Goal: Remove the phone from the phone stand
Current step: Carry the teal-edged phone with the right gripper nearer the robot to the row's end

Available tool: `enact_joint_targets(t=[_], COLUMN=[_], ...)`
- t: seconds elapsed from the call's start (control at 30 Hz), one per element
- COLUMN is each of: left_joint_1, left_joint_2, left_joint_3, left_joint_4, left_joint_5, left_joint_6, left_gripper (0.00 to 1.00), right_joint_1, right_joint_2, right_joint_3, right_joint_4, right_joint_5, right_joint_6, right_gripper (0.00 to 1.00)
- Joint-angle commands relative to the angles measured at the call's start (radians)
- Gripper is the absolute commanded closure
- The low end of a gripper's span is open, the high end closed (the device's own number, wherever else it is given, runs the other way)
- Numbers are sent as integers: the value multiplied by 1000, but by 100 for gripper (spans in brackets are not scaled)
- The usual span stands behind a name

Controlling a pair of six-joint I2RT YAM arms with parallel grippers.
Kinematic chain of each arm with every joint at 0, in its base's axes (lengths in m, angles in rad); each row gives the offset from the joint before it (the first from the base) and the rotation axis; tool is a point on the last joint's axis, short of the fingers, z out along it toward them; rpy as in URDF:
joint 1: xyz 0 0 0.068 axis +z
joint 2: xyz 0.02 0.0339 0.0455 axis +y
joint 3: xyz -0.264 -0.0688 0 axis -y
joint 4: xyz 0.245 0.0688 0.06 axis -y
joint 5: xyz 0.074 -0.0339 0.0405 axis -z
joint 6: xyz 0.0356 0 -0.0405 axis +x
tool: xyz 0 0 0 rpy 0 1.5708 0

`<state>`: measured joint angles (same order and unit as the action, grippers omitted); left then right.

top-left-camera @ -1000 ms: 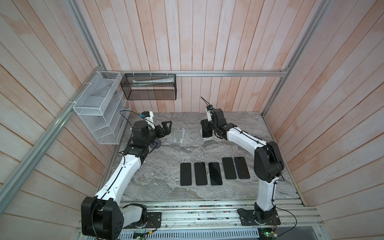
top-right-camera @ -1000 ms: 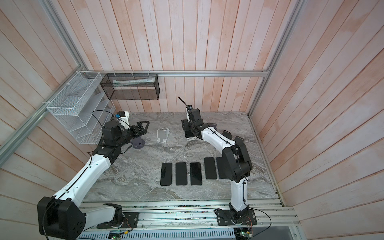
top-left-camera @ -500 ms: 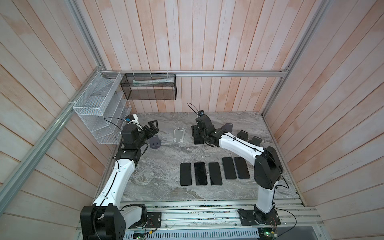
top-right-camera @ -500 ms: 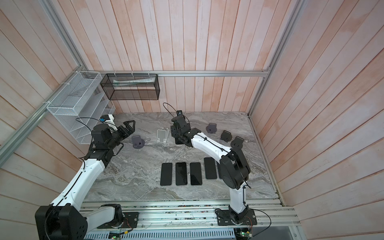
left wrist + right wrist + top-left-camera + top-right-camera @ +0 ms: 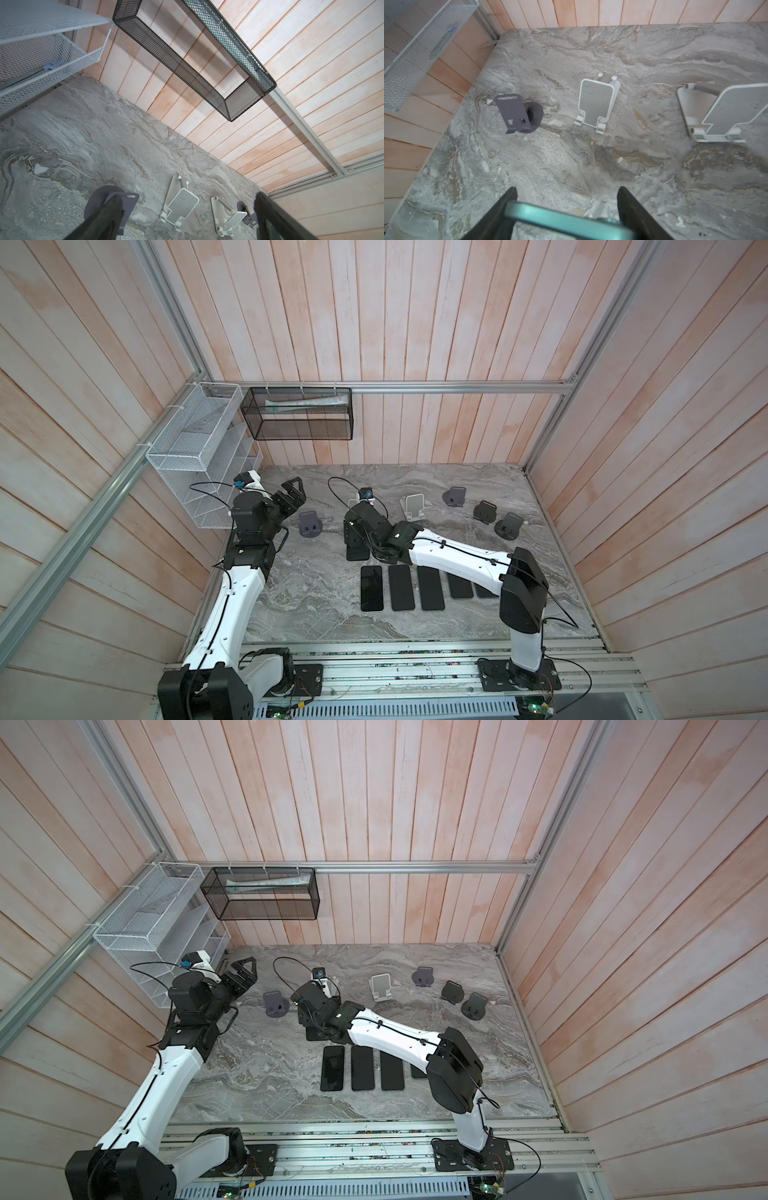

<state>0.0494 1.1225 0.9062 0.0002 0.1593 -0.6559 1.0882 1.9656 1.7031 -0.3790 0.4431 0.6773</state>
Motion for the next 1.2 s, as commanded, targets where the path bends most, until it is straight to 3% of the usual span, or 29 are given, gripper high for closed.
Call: enact_joint_targets(t=[0.0,0.4,0.77,1.17], left_joint_1=[10,20,41,52], left_joint_2=[5,-41,-35,-22], left_joint_3=[-17,-36,-46,-54], left_joint_4=[17,5,11,21], left_joint_5=[-5,-119,-124,-107], left_joint_6=[-14,2,-21,-42], left_gripper=[0,0,0,0], right_joint_1=[34,93,93,80], right_joint_2=[52,162,204,259], right_joint_3=[43,140,80,58], right_joint_4=[-78,-161,-106,-64], right_joint_5=[63,-8,-97,-99], right_joint_6=[118,237,293,314], right_gripper=[37,38,38,38])
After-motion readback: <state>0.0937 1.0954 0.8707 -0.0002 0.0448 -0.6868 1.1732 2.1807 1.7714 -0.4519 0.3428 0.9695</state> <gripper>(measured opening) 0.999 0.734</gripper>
